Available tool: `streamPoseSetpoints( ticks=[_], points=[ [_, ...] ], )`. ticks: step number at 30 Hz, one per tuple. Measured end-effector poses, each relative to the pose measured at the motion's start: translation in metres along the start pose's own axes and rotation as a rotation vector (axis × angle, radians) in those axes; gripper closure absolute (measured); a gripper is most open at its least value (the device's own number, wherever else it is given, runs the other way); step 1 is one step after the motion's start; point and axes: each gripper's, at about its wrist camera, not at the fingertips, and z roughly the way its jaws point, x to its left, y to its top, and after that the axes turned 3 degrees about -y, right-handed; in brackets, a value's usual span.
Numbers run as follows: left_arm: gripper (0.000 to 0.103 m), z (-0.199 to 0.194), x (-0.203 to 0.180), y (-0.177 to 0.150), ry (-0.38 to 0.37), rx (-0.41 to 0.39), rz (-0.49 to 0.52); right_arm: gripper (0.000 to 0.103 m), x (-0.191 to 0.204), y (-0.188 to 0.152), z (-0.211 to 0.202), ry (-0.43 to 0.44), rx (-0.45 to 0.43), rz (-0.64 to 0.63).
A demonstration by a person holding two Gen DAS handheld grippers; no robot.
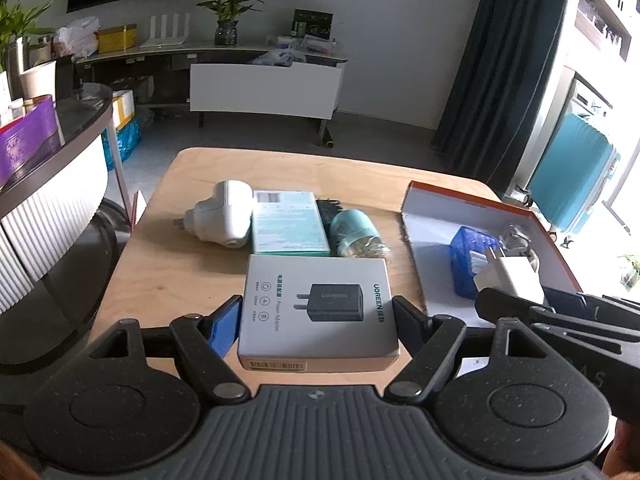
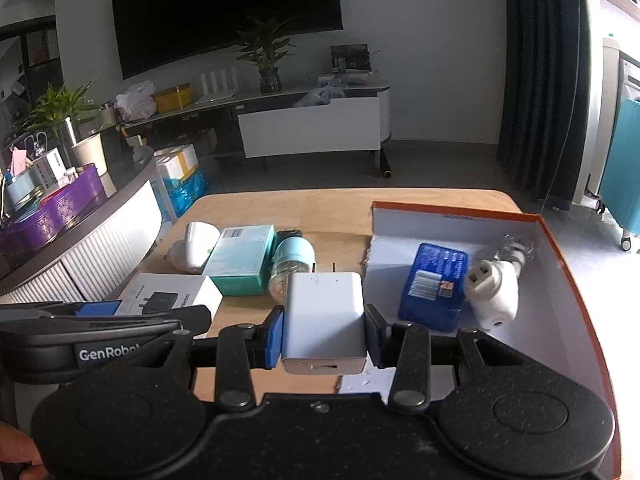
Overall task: Organize rigid objects
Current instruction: 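Carry the charger box and white charger brick over the open white box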
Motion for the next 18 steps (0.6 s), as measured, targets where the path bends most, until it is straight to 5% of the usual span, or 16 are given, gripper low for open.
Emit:
streamPoseSetpoints(
  ticks=[18],
  points=[
    [0.024, 0.006, -0.042, 0.01, -0.055, -0.001, 0.058, 0.053, -0.041, 0.008, -0.017, -0.057, -0.035, 0.053]
  ],
)
